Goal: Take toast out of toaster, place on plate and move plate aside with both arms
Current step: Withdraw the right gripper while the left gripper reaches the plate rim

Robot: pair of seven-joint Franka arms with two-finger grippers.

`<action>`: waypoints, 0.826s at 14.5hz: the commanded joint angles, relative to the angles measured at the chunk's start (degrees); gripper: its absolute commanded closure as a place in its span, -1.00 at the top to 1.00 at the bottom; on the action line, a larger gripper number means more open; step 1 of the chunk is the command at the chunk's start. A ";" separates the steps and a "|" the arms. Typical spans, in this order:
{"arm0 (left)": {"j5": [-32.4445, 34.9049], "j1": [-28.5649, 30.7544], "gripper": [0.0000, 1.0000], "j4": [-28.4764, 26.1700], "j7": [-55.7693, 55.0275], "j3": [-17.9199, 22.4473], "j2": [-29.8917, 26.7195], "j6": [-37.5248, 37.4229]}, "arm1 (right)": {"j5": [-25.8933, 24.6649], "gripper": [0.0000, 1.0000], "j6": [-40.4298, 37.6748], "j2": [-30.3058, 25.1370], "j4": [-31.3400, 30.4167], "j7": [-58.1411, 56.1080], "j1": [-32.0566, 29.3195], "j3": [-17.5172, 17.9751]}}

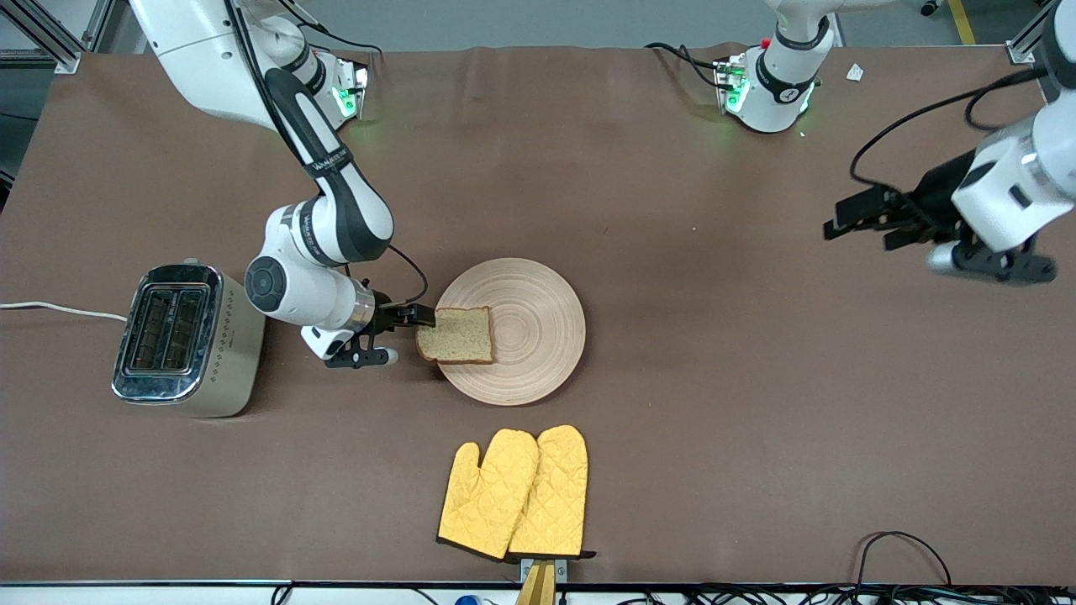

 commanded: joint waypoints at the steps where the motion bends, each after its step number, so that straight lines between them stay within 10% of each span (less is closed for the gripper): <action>1: -7.41 0.18 1.00 1.30 3.66 -0.12 5.80 3.21 | 0.52 1.00 -5.21 -5.45 -0.96 -0.56 -0.94 -2.84; 4: -10.94 -0.96 1.00 0.86 6.39 -0.64 11.43 8.31 | 0.17 1.00 -13.91 -10.19 1.15 -0.65 -0.86 -9.60; 9: -17.78 -0.17 0.98 -3.96 20.15 -2.58 22.50 20.25 | -14.14 1.00 -22.19 -19.60 2.64 -0.73 -0.94 -16.81; 12: -32.51 -0.34 0.84 -5.91 34.47 -2.58 28.13 21.42 | -16.44 1.00 -31.48 -20.93 10.00 -3.71 -0.94 -20.86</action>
